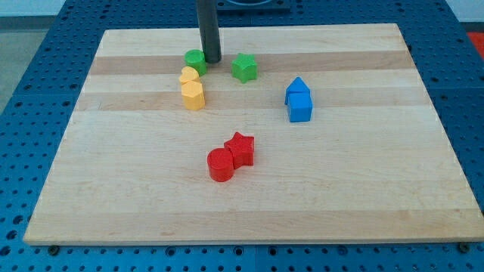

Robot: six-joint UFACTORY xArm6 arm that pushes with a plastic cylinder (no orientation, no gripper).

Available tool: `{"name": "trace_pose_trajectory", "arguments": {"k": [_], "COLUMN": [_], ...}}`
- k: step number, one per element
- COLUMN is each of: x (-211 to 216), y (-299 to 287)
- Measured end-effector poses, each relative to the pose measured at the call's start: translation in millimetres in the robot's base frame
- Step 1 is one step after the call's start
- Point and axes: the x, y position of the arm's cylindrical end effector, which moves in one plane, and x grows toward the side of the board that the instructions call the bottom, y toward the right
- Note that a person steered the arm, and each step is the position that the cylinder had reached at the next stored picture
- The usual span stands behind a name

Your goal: Move the green star near the blue triangle

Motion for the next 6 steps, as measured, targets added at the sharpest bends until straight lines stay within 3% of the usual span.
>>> {"name": "trace_pose_trajectory", "arguments": {"k": [6], "x": [26], "y": [105]}}
